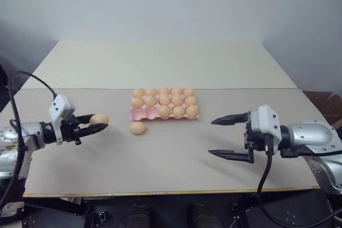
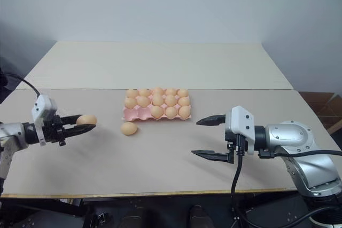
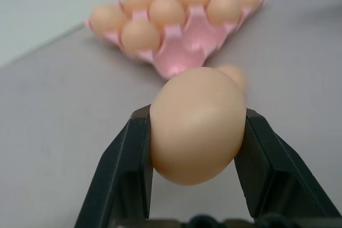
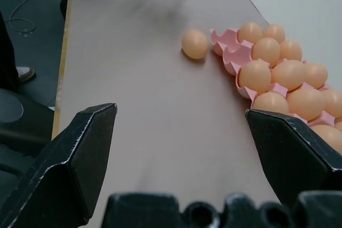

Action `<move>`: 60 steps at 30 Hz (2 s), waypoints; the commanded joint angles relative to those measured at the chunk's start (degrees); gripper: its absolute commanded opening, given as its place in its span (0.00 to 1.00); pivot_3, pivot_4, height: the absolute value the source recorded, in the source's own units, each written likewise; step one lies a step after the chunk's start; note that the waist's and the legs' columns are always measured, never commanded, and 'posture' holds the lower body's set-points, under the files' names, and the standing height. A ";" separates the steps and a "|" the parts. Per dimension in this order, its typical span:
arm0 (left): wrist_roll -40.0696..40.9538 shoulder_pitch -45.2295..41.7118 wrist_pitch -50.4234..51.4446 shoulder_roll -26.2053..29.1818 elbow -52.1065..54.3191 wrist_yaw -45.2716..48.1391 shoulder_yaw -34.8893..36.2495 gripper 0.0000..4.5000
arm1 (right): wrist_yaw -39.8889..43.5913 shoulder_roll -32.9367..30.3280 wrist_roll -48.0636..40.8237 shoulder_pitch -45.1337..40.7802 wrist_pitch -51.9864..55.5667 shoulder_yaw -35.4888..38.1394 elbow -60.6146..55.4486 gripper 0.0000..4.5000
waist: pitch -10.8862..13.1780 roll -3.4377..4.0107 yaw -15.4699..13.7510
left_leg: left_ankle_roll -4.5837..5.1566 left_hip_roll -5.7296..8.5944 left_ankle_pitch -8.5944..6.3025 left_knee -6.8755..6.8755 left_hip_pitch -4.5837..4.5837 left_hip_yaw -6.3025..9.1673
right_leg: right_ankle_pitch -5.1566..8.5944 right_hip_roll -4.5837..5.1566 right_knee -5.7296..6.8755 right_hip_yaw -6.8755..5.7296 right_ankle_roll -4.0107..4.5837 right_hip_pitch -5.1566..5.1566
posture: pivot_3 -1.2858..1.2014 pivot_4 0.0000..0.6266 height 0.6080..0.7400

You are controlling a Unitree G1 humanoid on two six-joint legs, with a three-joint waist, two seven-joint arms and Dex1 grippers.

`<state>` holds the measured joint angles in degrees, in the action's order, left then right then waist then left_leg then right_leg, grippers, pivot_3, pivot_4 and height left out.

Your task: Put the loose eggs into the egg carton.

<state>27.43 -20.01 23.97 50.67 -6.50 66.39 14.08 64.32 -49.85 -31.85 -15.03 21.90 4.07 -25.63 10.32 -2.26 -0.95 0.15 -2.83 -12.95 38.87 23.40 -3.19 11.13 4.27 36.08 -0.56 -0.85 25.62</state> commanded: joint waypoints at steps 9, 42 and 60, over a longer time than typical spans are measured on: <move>-5.27 -15.44 -3.50 -13.88 -4.92 -7.06 -10.31 0.41 | -2.31 1.09 -0.23 -0.57 -0.32 0.66 -2.13 1.00 | -0.03 -0.06 0.41 | 0.00 0.06 0.00 0.03 -0.20 0.08 | -0.04 -0.02 -0.11 -0.02 -0.08 -0.37 | 0.52 0.24 1.00; 2.93 3.47 0.50 -1.24 12.98 -2.35 7.67 0.99 | -2.84 0.73 -0.17 -1.19 -1.31 0.24 -0.13 1.00 | -0.04 -0.06 1.58 | 0.01 -0.01 0.00 0.00 -0.23 0.15 | -0.04 -0.01 -0.11 -0.03 -0.10 -0.34 | 0.52 0.24 1.00; 15.51 32.19 12.19 -0.32 33.60 -6.82 29.00 0.99 | 1.35 0.80 2.27 -6.20 -3.87 0.11 8.17 1.00 | -0.04 -0.06 0.66 | -0.01 -0.01 -0.01 -0.03 -0.27 0.08 | 0.20 0.06 -0.16 -0.05 0.27 -0.31 | 0.52 0.24 1.00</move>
<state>41.58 12.06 35.72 49.44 25.56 59.99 41.07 65.41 -49.05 -29.31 -20.25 19.03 3.09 -16.44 10.28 -2.32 -0.28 0.14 -2.85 -12.96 38.84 23.14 -3.12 11.33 4.32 35.92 -0.61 -0.58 25.33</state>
